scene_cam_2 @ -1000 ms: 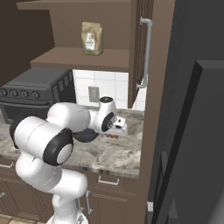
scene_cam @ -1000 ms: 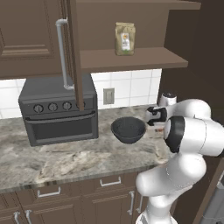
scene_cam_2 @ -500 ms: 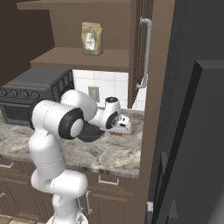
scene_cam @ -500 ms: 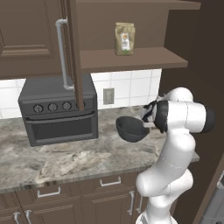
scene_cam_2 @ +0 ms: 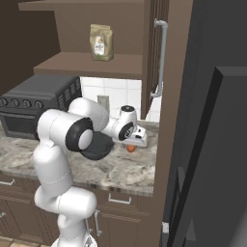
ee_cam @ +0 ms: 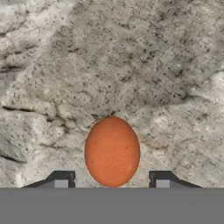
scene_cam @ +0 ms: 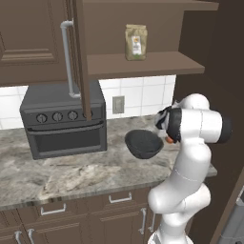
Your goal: Pick the egg and butter from the fridge and place them by the bowl for mixing.
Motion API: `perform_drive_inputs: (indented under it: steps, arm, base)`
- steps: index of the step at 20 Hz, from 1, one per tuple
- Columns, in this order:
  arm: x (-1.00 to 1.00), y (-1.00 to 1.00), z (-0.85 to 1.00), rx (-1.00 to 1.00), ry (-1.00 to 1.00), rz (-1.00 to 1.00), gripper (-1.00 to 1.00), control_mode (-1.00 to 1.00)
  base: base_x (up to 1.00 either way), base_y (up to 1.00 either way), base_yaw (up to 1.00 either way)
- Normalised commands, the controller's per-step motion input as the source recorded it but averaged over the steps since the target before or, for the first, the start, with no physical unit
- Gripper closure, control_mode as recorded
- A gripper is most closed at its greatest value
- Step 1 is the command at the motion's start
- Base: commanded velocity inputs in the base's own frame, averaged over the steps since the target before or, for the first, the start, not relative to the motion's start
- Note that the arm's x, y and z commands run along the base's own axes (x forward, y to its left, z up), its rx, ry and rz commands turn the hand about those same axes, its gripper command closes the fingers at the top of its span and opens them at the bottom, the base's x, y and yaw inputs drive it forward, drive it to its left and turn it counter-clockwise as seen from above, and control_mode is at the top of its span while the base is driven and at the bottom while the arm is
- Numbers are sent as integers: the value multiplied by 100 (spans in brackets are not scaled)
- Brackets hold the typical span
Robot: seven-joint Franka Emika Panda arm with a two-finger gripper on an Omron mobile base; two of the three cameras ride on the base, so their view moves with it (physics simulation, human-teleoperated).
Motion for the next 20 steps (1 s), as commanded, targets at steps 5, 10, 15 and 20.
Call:
perform_drive_inputs:
  steps: [5,10,15,20]
  arm:
    - [-4,21,100,-3,-23,-8,-100,-100]
    - [-80,53,100,-3,-25,-8,-100,-100]
    - [-100,63,100,0,-18,-7,-100,-100]
    - [-100,49,100,1,-1,-8,-100,-100]
  base:
    - [0,0,0]
    - [0,0,0]
    - [0,0,0]
    - [0,0,0]
